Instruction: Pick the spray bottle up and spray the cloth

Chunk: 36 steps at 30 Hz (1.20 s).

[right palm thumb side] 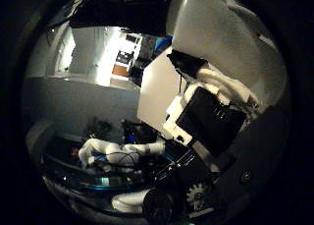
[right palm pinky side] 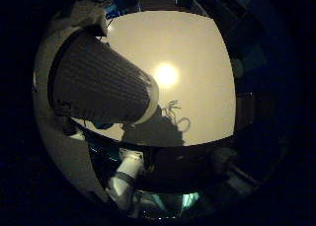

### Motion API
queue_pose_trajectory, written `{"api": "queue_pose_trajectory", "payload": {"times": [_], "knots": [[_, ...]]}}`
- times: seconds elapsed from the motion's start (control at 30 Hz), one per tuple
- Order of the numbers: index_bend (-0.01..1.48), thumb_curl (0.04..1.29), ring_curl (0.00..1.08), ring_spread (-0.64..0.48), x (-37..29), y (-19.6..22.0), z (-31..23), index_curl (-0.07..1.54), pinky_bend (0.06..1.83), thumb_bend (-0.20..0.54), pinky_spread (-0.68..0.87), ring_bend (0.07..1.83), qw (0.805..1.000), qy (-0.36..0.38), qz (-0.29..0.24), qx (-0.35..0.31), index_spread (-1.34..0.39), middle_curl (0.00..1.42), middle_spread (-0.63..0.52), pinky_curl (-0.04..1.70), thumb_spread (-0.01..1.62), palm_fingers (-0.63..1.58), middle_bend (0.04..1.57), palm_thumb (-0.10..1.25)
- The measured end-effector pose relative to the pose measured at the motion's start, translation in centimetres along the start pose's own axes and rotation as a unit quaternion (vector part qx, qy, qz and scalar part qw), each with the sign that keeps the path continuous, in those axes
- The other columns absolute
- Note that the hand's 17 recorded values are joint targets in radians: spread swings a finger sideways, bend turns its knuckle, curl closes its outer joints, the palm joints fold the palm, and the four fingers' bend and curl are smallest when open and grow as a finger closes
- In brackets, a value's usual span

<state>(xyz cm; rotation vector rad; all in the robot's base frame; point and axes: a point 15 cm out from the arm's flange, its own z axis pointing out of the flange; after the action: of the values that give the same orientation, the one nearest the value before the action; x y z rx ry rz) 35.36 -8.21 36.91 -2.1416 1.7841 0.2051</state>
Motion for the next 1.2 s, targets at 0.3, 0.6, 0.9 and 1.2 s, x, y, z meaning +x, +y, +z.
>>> {"api": "queue_pose_trajectory", "payload": {"times": [0.3, 0.6, 0.9, 1.2], "knots": [[1.23, 0.69, 0.74, -0.2, -3.7, -0.3, 2.7, 0.7, 1.39, -0.015, -0.18, 1.38, 0.985, 0.121, -0.067, -0.105, -0.16, 0.7, -0.1, 0.77, 0.98, 1.16, 1.39, 1.08], [1.23, 0.69, 0.74, -0.2, -5.8, -1.2, 5.2, 0.7, 1.38, -0.014, -0.18, 1.38, 0.963, 0.204, -0.091, -0.149, -0.16, 0.69, -0.1, 0.79, 0.99, 1.16, 1.39, 1.08], [1.23, 0.69, 0.75, -0.21, -7.6, -1.8, 7.9, 0.71, 1.37, -0.015, -0.19, 1.38, 0.947, 0.246, -0.097, -0.181, -0.16, 0.69, -0.1, 0.8, 0.99, 1.16, 1.39, 1.06], [1.22, 0.69, 0.75, -0.21, -8.4, -2.0, 9.6, 0.71, 1.36, -0.014, -0.19, 1.37, 0.936, 0.271, -0.105, -0.198, -0.16, 0.69, -0.1, 0.81, 1.0, 1.16, 1.39, 1.06]]}}
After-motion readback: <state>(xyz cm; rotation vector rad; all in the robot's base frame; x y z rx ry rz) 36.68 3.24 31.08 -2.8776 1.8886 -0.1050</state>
